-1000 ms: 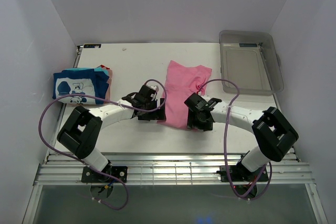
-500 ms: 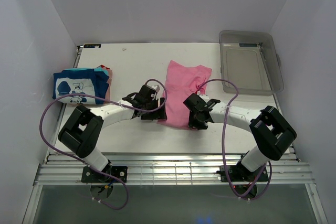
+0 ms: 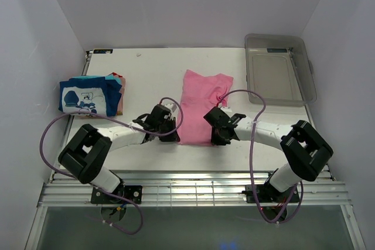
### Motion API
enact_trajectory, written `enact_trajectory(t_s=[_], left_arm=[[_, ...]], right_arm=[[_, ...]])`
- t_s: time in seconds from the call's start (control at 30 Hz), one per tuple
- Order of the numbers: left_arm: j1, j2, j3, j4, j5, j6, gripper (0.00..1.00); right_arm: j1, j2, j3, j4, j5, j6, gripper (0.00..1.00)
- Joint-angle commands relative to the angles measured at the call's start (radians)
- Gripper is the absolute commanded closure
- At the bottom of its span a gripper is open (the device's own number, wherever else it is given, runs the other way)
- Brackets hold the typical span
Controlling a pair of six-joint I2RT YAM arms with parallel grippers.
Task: Fold and stack the t-shirts
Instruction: Grab one side of the 2/3 rectangular tshirt with both arms, then fold the long partially folded tshirt into a neat square
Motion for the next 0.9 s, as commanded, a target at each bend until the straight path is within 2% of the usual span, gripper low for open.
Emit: enact_trajectory(t_s=[0.0,0.17,0.3,0.47,0.63,0.7,0.87], left_arm=[[-0.064,-0.1,-0.111,-0.158,-0.028,-0.009,1.0],[-0.124,-0.288,-0.138,-0.287,-0.051,-0.112,1.0],[-0.159,-0.438,-0.1,-0.409,-0.067,-0.15,1.0],[-0.178,-0.544,0.002,-0.572,-0.087,-0.193,1.0],[-0.182,-0.543,0.217,-0.663,-0.167,-0.201,1.0],[-0.182,-0.506,0.26,-0.666,-0.17,-0.195,1.0],[-0.181,-0.439,0.334,-0.632,-0.285,-0.202,1.0]], right_arm=[[0.066,-0.025,-0.051,-0.108,0.017,0.039,0.92],[0.207,-0.114,-0.069,-0.212,0.039,0.141,0.92],[0.313,-0.166,-0.045,-0.312,0.049,0.221,0.92],[0.445,-0.165,0.09,-0.479,0.1,0.295,0.92],[0.465,-0.119,0.352,-0.631,0.242,0.327,0.92],[0.459,-0.101,0.422,-0.686,0.311,0.324,0.92],[0.393,-0.078,0.57,-0.775,0.399,0.303,0.92]])
